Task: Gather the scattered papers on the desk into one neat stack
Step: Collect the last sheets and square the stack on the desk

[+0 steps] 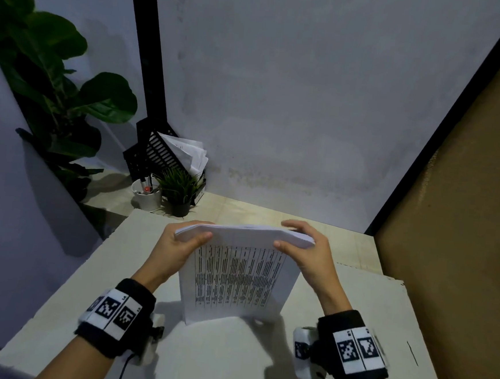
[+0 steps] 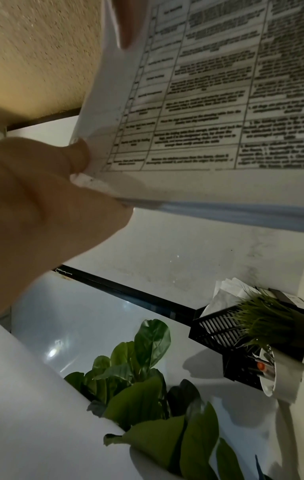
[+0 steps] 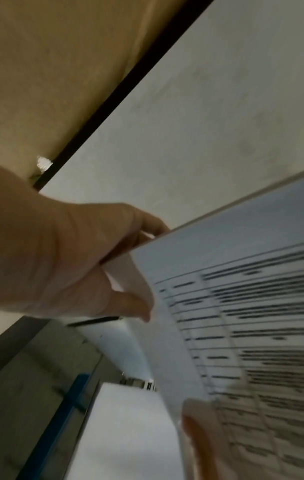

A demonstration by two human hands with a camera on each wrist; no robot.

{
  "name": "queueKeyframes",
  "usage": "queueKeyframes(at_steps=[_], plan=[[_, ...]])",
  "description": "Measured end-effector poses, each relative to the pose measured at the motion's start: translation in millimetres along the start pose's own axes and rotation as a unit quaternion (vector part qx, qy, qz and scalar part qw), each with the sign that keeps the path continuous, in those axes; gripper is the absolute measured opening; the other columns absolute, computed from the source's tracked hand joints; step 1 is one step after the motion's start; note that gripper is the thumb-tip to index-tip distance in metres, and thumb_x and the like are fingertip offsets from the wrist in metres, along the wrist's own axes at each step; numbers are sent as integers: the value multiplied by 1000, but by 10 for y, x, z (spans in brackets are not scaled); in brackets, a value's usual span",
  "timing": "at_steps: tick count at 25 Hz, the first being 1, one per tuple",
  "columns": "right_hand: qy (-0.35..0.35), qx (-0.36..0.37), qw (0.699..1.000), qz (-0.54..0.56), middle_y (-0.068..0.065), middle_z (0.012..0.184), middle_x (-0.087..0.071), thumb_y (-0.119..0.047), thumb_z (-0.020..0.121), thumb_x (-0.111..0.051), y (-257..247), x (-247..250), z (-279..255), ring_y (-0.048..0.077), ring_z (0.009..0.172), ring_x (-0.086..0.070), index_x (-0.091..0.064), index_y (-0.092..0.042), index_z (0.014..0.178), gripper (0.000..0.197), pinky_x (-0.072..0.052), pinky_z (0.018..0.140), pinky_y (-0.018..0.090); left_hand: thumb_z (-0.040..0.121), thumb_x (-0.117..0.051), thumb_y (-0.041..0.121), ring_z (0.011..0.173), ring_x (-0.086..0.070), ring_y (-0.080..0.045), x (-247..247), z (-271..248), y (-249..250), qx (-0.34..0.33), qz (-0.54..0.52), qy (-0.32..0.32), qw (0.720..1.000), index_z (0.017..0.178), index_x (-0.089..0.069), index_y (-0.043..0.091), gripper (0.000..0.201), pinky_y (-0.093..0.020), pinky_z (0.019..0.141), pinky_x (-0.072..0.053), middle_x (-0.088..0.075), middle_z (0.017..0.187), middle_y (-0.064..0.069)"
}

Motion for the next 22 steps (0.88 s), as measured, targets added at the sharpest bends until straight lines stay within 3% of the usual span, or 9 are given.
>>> queueKeyframes(at_steps=[3, 6, 7, 9, 10, 15, 18, 20, 22], plan=[[12, 66, 974, -217, -4, 111, -65, -29, 69, -78, -480, 0, 58, 13, 106, -58, -55, -29, 119, 55, -49, 90, 29, 84, -59, 10, 67, -64, 7, -13, 16, -38, -1, 1, -3, 1000, 66, -69, 51, 45, -12, 58, -52, -70, 65, 25], [-71, 140, 904, -397, -2, 140, -45, -43, 70, -72, -845, -357, 75, 17, 130, -39, -34, -27, 139, 81, -30, 109, 39, 70, -70, 40, 68, -63, 5, -18, 15, 8, -9, -22, 6, 1000, 70, -70, 44, 4, -13, 59, -52, -70, 69, 22], [-122, 141, 872, -452, 1, 141, -44, -44, 70, -72, -840, -524, 87, 20, 131, -38, -31, -26, 140, 83, -30, 108, 41, 65, -70, 44, 69, -63, 4, -5, 28, -17, -20, -24, 10, 999, 72, -71, 38, 9, -13, 60, -52, -71, 71, 20], [-212, 119, 811, -533, 8, 128, -56, -39, 71, -73, -715, -785, 122, 28, 118, -52, -41, -23, 133, 72, -42, 94, 41, 68, -67, 34, 68, -62, 3, 2, 34, -40, -20, -23, 26, 999, 73, -69, 27, 9, -13, 58, -51, -70, 71, 18], [-229, 102, 798, -548, 10, 120, -61, -36, 72, -74, -671, -841, 159, 30, 110, -56, -46, -20, 129, 65, -45, 87, 40, 71, -65, 27, 66, -61, 3, 5, 30, -31, -16, -21, 35, 999, 75, -67, 25, 5, -12, 57, -50, -69, 69, 18], [-262, 108, 762, -583, 12, 107, -65, -22, 81, -66, -757, -991, 282, 28, 94, -60, -61, -11, 112, 33, -42, 71, 33, 76, -66, 19, 64, -59, 4, 23, 23, -37, -13, -9, 32, 999, 79, -65, 16, 5, -10, 54, -48, -67, 68, 8], [-264, 143, 767, -567, 12, 98, -67, -20, 84, -60, -845, -950, 191, 24, 80, -54, -66, -11, 105, 23, -39, 68, 31, 77, -67, 8, 70, -63, 1, 21, -18, -113, 22, -19, -4, 1000, 84, -63, 23, 17, -14, 57, -51, -68, 72, 5], [-249, 159, 798, -525, 8, 86, -65, -22, 83, -63, -1004, -724, 153, 23, 76, -54, -69, -15, 102, 22, -35, 66, 27, 68, -75, 25, 80, -66, -11, 36, -82, -262, 65, 4, -52, 996, 85, -60, 28, 22, -20, 62, -57, -69, 82, 3], [-221, 172, 834, -476, 4, 74, -64, -24, 81, -67, -1138, -370, 151, 18, 72, -57, -72, -16, 95, 18, -33, 62, 25, 51, -73, 48, 82, -67, -22, 109, -165, -449, 101, 40, -86, 990, 83, -65, 25, 41, -31, 69, -59, -70, 87, -8]])
Point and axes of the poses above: each hand's wrist, its own z-axis towards the middle knuckle, its own x-axis out of the back of the hand, y = z × x, the point moved 3 cm from there along z, towards the middle knuckle
